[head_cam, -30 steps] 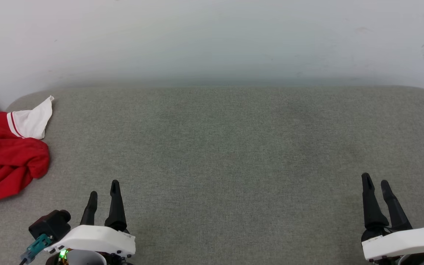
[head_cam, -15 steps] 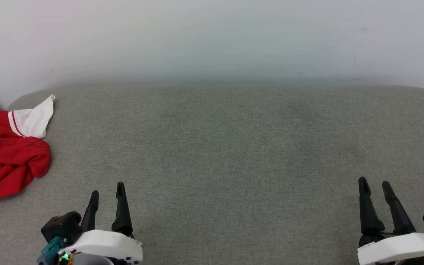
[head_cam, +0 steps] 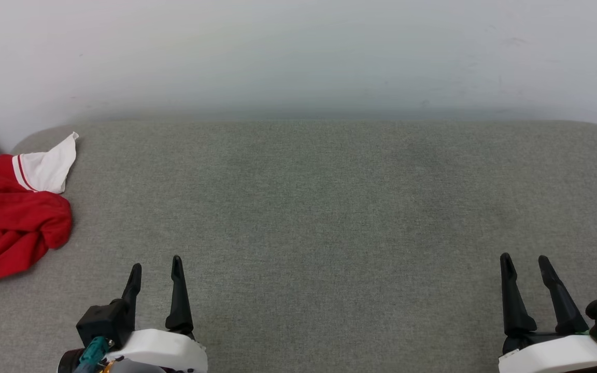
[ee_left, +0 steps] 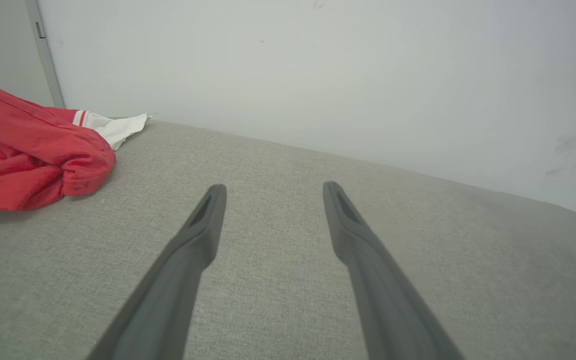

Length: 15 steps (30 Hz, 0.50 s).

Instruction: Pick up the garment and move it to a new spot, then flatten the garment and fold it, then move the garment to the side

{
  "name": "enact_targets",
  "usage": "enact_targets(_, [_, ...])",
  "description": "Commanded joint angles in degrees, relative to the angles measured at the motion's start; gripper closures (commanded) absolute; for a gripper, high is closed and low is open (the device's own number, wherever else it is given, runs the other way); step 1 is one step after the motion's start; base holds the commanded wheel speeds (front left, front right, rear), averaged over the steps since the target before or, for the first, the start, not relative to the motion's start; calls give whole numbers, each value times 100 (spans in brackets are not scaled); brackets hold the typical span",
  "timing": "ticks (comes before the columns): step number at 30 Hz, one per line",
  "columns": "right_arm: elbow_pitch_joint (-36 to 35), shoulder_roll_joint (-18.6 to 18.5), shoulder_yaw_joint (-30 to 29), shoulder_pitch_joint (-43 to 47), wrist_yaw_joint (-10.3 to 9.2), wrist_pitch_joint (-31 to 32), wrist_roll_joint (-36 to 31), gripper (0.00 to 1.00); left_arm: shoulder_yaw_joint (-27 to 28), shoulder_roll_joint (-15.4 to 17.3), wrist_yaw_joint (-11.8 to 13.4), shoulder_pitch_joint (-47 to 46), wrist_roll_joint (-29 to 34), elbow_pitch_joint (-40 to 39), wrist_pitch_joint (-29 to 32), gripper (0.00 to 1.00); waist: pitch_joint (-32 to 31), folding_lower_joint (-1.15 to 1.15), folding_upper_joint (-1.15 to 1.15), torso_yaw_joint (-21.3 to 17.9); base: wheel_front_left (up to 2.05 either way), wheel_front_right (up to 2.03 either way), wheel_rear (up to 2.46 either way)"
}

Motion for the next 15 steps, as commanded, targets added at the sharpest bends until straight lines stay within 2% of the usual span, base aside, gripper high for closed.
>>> enact_targets(1, [-86,4,-2,35,0,-53,-140,0,-25,43,38,31,153,-48,-44,0,1,0,0,2,0,0,0])
enact_targets(15, [-169,6,21,123,-1,-221,-736,0,-101,11,63,106,818,-22,-223,0,-6,0,0,19,0,0,0])
